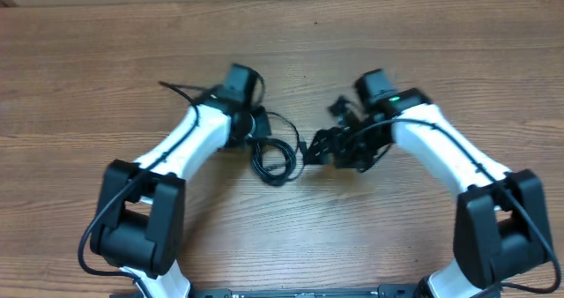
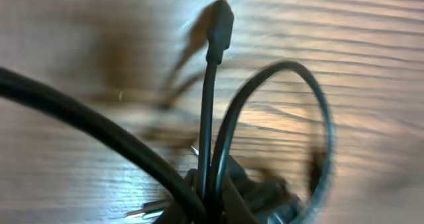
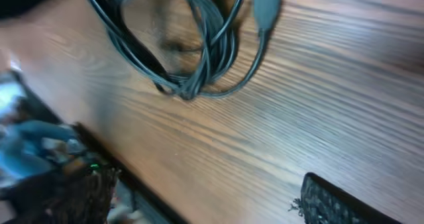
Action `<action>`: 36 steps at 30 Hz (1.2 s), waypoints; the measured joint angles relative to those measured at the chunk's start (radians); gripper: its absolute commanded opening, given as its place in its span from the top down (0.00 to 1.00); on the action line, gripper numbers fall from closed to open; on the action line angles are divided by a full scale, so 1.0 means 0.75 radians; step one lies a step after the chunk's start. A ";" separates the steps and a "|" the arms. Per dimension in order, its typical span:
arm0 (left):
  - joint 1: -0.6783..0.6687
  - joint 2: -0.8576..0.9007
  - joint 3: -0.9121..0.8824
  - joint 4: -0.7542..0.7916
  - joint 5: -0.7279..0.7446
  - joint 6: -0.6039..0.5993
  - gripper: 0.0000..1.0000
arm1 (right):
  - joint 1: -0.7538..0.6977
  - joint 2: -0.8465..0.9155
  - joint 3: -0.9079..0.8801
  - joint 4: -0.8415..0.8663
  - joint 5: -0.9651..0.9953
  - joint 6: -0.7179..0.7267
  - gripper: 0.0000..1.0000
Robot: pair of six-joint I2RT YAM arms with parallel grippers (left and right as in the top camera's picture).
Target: Untangle cables
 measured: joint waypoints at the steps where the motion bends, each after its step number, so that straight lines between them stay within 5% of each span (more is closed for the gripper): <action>1: 0.029 0.000 0.019 -0.013 0.048 0.054 0.96 | 0.046 0.000 0.000 0.029 0.025 0.000 0.17; 10: 0.164 0.011 0.052 -0.063 0.212 0.272 0.96 | 0.276 0.000 0.000 0.294 0.204 0.047 0.30; 16: 0.150 0.050 0.052 -0.063 0.227 0.297 0.96 | 0.348 0.001 0.000 0.495 0.312 0.117 0.51; 36: 0.150 0.180 0.052 -0.029 0.213 0.139 0.96 | 0.404 0.164 -0.001 0.689 0.544 0.139 0.62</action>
